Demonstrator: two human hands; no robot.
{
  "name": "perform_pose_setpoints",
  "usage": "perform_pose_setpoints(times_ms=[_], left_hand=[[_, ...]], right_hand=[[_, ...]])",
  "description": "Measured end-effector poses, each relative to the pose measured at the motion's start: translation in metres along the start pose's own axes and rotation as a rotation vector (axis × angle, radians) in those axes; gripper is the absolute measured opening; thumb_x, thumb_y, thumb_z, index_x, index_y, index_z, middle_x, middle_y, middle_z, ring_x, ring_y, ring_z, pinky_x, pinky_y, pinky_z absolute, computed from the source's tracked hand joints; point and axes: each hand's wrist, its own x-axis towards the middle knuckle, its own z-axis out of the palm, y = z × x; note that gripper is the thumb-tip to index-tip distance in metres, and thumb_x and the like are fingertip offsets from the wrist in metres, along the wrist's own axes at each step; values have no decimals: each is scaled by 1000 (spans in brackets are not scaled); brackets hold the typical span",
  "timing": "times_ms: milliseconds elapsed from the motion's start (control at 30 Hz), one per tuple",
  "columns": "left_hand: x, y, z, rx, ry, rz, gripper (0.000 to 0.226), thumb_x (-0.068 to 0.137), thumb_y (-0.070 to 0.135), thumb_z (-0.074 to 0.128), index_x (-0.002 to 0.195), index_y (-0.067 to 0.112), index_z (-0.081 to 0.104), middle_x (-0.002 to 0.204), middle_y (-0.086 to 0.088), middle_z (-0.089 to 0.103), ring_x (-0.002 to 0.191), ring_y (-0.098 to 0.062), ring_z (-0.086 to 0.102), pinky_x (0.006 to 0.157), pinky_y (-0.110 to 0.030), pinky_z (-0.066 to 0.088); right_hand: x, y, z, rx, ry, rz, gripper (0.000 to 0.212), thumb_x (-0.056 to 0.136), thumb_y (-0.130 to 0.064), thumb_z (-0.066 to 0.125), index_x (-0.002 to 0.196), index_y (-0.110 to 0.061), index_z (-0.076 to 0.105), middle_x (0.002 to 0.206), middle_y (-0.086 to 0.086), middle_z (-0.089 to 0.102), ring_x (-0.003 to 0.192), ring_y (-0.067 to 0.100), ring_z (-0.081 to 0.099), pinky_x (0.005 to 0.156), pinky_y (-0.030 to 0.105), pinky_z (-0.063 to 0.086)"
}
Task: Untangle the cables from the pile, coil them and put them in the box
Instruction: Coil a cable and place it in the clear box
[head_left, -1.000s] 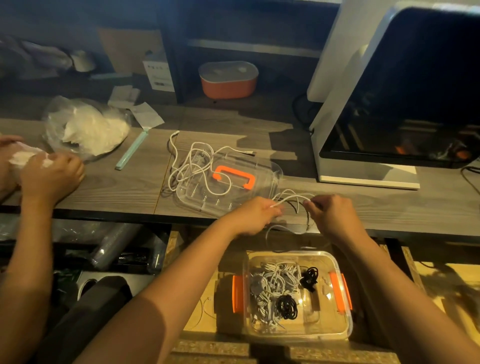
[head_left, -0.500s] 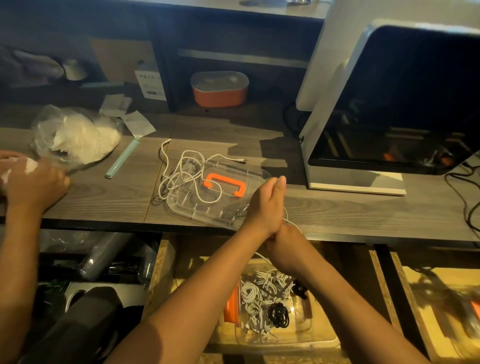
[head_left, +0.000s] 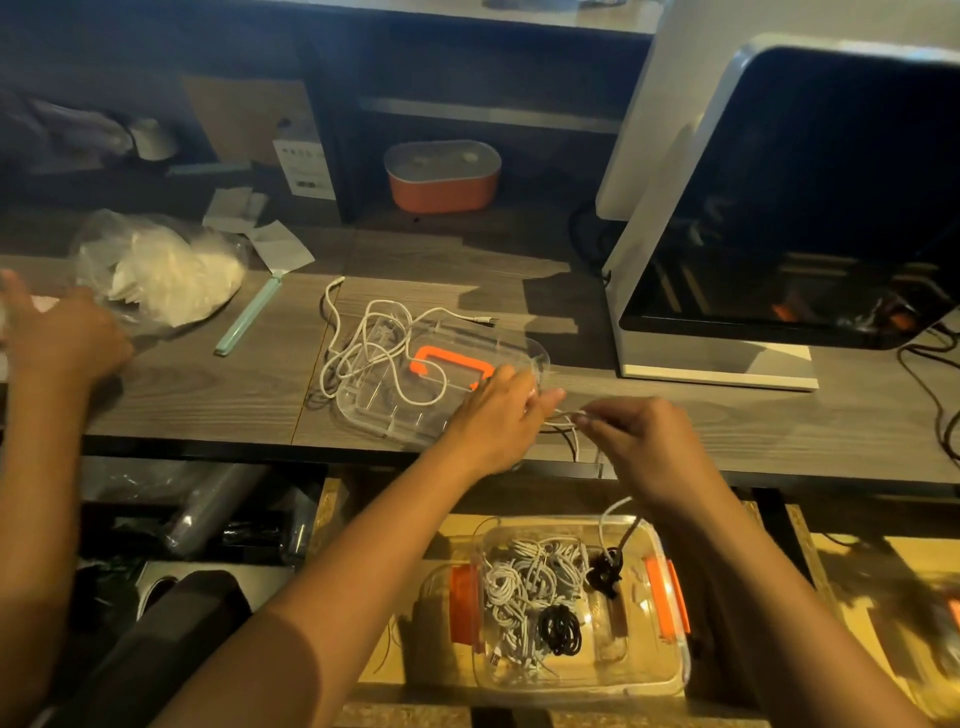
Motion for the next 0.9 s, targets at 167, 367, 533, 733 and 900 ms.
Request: perform_pose_setpoints(times_ms=[167, 367, 533, 733, 900], left_hand=[[-15, 10, 5, 164, -63, 115, 28, 95, 45, 44, 84, 20, 46, 87, 3, 47, 77, -15, 45, 64, -31, 29], [-25, -1, 9, -84, -202, 17, 26, 99, 28, 43, 84, 17, 61, 96, -4, 65, 85, -21, 62, 73, -35, 46], [-27, 21, 5, -1045, -170, 47, 33, 102, 18, 36, 132, 26, 44, 144, 0, 42, 129, -8, 41, 106, -21, 36], [-11, 49, -2, -966, 12, 87, 29, 103, 19, 29, 85, 20, 51, 86, 2, 62, 84, -6, 61, 87, -31, 48], [0, 42, -5, -593, 68, 83, 28, 102, 34, 30, 76, 26, 38, 67, 5, 41, 58, -5, 38, 59, -24, 34]], right_hand=[[7, 1, -12, 120, 115, 29, 23, 93, -21, 56, 111, -13, 68, 92, -10, 63, 83, -5, 54, 71, 14, 42], [10, 10, -19, 172, 180, 79, 17, 89, -22, 62, 100, -14, 72, 73, -8, 61, 67, 7, 54, 57, 18, 43], [12, 30, 4, 250, 98, 171, 22, 92, -30, 53, 95, -16, 70, 64, 3, 59, 51, 9, 48, 49, 21, 39], [4, 16, 43, 75, -196, 30, 36, 99, -19, 44, 68, -15, 61, 55, -8, 54, 47, 2, 49, 57, 27, 41], [-2, 1, 39, 23, -327, -19, 13, 97, -18, 50, 95, -20, 63, 63, -12, 54, 51, -1, 51, 54, 14, 39]])
